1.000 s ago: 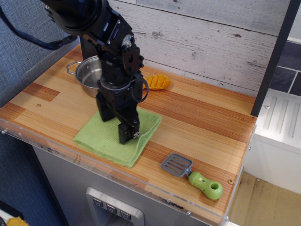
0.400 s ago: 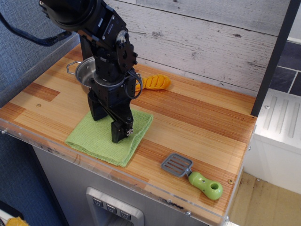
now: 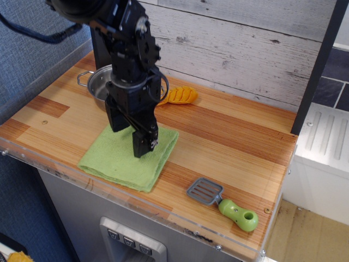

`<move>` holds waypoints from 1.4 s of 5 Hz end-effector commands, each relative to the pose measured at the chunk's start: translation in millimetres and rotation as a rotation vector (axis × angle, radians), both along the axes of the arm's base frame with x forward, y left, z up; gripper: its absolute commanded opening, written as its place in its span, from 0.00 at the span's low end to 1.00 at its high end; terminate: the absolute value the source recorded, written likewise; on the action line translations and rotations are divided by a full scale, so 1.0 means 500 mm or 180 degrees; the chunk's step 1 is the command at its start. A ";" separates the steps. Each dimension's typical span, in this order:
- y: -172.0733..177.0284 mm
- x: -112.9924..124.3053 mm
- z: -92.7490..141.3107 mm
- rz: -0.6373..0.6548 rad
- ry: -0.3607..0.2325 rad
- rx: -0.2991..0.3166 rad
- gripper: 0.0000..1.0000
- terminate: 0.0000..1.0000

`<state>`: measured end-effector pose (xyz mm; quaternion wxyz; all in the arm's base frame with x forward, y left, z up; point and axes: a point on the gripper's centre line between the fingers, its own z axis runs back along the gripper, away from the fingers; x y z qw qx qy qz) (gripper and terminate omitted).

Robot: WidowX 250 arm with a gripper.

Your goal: Move green cloth little bit upawrds

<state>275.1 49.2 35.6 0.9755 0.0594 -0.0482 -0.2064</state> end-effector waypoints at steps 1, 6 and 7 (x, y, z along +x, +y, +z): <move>-0.021 0.007 0.103 -0.0102 -0.0390 -0.0119 1.00 0.00; -0.023 -0.002 0.141 -0.0088 -0.0526 -0.0223 1.00 0.00; -0.023 -0.002 0.141 -0.0088 -0.0526 -0.0223 1.00 0.00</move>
